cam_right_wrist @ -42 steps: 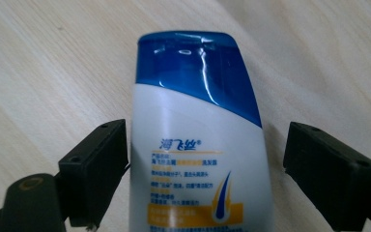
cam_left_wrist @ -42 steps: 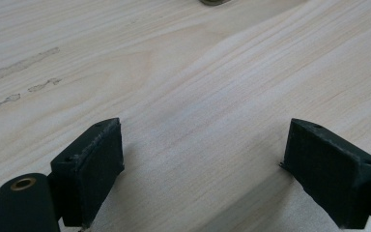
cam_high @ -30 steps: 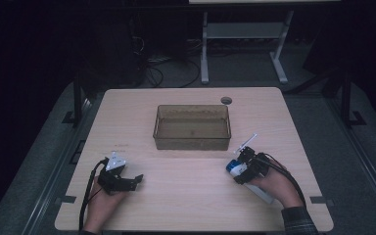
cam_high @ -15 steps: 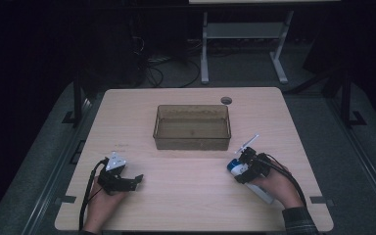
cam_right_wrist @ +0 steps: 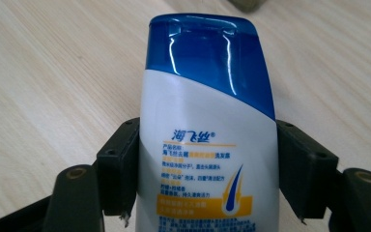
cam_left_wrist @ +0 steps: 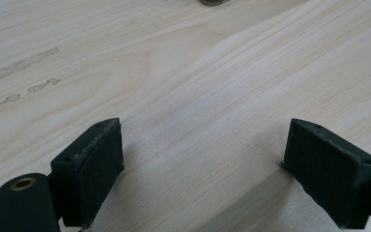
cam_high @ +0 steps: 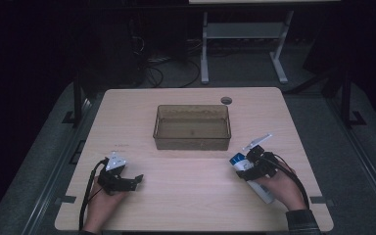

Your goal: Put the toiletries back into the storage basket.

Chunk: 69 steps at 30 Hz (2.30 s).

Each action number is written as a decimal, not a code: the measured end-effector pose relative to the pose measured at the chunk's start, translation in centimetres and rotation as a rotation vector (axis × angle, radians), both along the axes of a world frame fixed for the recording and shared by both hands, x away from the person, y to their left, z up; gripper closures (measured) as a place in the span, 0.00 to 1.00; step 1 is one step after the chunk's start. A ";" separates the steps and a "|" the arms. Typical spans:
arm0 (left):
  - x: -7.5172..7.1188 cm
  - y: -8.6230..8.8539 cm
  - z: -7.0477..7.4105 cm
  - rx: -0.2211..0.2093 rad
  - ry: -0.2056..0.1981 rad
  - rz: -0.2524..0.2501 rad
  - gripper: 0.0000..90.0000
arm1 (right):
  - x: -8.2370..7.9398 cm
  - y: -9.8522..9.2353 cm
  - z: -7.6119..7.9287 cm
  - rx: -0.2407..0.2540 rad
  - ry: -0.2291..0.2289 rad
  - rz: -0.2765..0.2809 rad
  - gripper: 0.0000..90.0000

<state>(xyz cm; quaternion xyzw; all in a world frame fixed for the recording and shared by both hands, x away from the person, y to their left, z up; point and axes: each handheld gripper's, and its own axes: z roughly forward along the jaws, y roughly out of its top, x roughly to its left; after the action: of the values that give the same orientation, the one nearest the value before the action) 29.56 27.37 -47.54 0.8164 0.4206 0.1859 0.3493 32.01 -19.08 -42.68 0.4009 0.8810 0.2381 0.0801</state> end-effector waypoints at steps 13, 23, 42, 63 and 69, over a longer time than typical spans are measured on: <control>0.0 0.0 0.0 0.000 0.000 0.000 0.14 | -2.4 -2.1 2.2 0.152 -0.151 -0.074 0.36; 0.0 0.0 0.0 0.002 0.001 -0.002 0.14 | -4.0 -3.7 3.2 0.272 -0.272 -0.125 0.36; 0.0 0.0 0.0 0.003 0.001 -0.002 0.14 | -4.7 -4.3 3.4 0.366 -0.384 -0.128 0.36; 0.0 0.0 0.0 0.000 0.000 0.000 0.14 | -3.8 -4.1 6.0 0.378 -0.471 -0.125 0.36; 0.0 0.0 0.0 0.000 0.001 0.000 0.14 | -3.2 -3.7 6.9 0.383 -0.496 -0.124 0.36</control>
<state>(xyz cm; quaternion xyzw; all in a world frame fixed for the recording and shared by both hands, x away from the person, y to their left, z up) 29.55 27.37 -47.54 0.8166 0.4206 0.1854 0.3491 28.84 -22.78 -35.80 0.3916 0.7476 0.4848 0.2298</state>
